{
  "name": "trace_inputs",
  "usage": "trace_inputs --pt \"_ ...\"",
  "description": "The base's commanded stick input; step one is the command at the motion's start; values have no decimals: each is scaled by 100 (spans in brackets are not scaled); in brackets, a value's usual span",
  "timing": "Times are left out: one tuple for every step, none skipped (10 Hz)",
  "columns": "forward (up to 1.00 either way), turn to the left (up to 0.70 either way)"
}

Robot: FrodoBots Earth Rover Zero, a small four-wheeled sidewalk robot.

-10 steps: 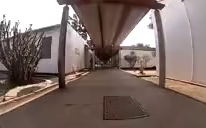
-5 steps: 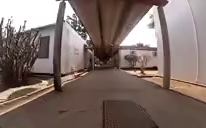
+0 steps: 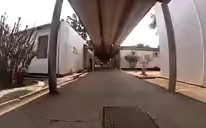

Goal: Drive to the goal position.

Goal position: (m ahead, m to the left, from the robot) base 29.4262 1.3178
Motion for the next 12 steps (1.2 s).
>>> trace_inputs --pt "50 0" --pt "50 0" --pt "50 0" --pt "50 0" --pt "50 0" --pt "50 0" --pt "50 0" --pt "50 0" --pt "50 0" --pt "50 0" --pt "50 0" --pt "50 0"
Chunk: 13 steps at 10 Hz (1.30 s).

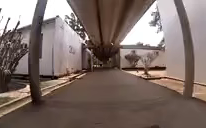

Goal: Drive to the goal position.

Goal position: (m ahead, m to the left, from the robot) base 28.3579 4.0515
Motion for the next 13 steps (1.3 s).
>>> trace_inputs --pt "50 0" --pt "50 0" --pt "50 0" --pt "50 0" --pt "50 0" --pt "50 0" --pt "50 0" --pt "50 0" --pt "50 0" --pt "50 0" --pt "50 0" --pt "50 0" --pt "50 0"
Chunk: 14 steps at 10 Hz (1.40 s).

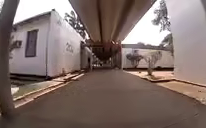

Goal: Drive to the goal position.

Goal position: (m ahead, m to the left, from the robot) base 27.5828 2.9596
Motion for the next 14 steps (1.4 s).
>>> trace_inputs --pt "50 0" --pt "50 0" --pt "50 0" --pt "50 0" --pt "50 0" --pt "50 0" --pt "50 0" --pt "50 0" --pt "50 0" --pt "50 0" --pt "50 0" --pt "50 0" --pt "50 0" --pt "50 0"
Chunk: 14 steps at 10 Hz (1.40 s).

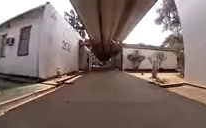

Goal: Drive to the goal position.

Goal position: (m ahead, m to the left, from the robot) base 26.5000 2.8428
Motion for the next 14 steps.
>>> trace_inputs --pt "50 0" --pt "50 0" --pt "50 0" --pt "50 0" --pt "50 0" --pt "50 0" --pt "50 0" --pt "50 0" --pt "50 0" --pt "50 0" --pt "50 0" --pt "50 0" --pt "50 0" --pt "50 0"
